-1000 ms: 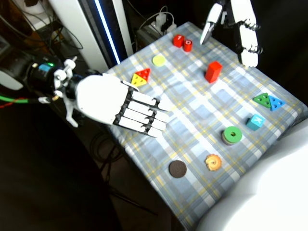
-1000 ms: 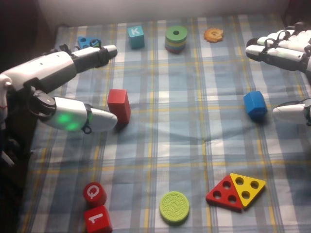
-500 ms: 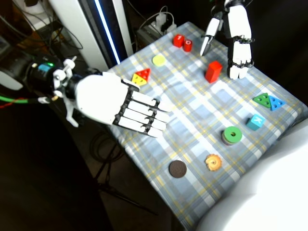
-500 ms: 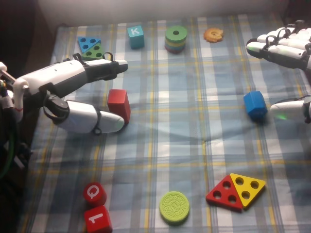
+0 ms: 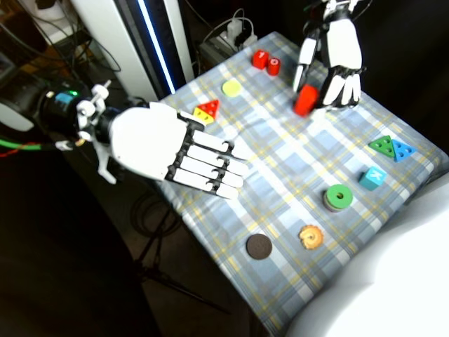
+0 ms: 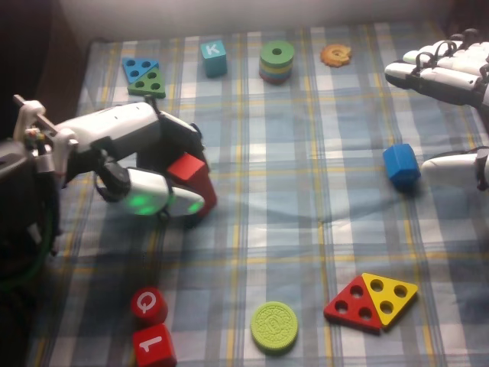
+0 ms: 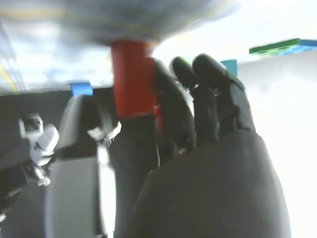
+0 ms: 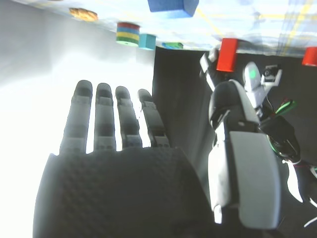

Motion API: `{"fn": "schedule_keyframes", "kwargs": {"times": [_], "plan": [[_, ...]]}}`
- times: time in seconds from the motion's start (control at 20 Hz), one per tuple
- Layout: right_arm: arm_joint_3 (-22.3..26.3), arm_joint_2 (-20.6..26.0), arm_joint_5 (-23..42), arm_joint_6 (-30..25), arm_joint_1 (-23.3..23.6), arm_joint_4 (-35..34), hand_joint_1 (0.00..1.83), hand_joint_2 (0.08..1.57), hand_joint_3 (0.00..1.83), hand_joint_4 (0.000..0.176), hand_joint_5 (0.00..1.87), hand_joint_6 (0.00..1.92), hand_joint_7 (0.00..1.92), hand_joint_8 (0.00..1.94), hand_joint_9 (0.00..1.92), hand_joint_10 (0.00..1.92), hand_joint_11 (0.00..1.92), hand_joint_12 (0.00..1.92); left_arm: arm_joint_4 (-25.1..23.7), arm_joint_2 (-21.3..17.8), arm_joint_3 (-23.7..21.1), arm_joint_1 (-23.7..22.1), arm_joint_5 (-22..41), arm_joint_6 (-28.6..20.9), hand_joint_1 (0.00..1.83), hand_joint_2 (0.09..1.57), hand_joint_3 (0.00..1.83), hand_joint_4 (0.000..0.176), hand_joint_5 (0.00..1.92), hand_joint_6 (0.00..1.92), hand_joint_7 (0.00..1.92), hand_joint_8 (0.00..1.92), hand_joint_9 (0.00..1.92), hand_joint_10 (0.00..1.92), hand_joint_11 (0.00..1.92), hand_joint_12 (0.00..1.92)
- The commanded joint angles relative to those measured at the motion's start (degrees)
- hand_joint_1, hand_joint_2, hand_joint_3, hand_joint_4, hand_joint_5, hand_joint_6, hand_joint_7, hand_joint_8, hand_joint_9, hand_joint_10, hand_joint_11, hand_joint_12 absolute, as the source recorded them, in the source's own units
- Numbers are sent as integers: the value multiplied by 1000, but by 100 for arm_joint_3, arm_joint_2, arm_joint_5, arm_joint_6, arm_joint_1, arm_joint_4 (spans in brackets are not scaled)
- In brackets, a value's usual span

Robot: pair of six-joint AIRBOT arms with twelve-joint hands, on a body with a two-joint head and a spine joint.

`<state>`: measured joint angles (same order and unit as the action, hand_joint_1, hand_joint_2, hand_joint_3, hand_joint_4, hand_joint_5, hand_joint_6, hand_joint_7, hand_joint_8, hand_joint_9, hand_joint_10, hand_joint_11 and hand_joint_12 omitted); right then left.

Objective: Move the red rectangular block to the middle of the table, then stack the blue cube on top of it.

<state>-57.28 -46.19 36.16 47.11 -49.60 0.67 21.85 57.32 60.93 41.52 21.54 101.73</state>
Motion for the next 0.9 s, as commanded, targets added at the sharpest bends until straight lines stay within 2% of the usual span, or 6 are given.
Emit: {"fn": "schedule_keyframes", "kwargs": {"times": [0.0, 0.25, 0.4, 0.55, 0.65, 0.85], "plan": [[-8, 9, 664, -56, 26, -80, 267, 1195, 2, 46, 0, 0, 0, 0, 0, 0, 0, 0, -61, 14, 0, -133, 597, -27, 1213, 1229, 3, 0, 732, 1142, 823, 1504, 723, 1546, 669, 1841], [-7, 12, 728, -105, -5, -83, 330, 1205, 3, 36, 0, 0, 0, 0, 0, 0, 0, 0, -409, 32, -128, -462, 868, -26, 1212, 1243, 1, 0, 714, 1122, 800, 1577, 720, 1667, 646, 1860], [0, 12, 747, -115, -16, -84, 356, 1206, 2, 7, 0, 0, 0, 0, 0, 0, 0, 0, -622, 324, 104, -816, 594, -14, 1201, 1254, 2, 0, 668, 1249, 805, 1544, 708, 1629, 606, 1880], [0, 11, 759, -116, -23, -84, 354, 1213, 3, 32, 0, 0, 0, 0, 0, 0, 0, 0, -178, 754, 439, -1226, 203, 926, 1221, 1195, 0, 0, 774, 1151, 907, 1342, 848, 1471, 714, 1773], [0, 10, 761, -116, -25, -83, 324, 1219, 5, 31, 0, 0, 0, 0, 0, 0, 0, 0, 184, 1025, 692, -1344, 7, 1407, 1174, 1249, 4, 0, 655, 1338, 823, 1442, 698, 1425, 295, 1776], [-1, 5, 761, -116, -36, -83, 352, 1232, 5, 17, 0, 0, 0, 0, 0, 0, 0, 0, 1280, 1613, 1238, -1407, -295, 2618, 1221, 1221, 0, 0, 820, 976, 794, 1593, 931, 1862, 1016, 1921]]}}
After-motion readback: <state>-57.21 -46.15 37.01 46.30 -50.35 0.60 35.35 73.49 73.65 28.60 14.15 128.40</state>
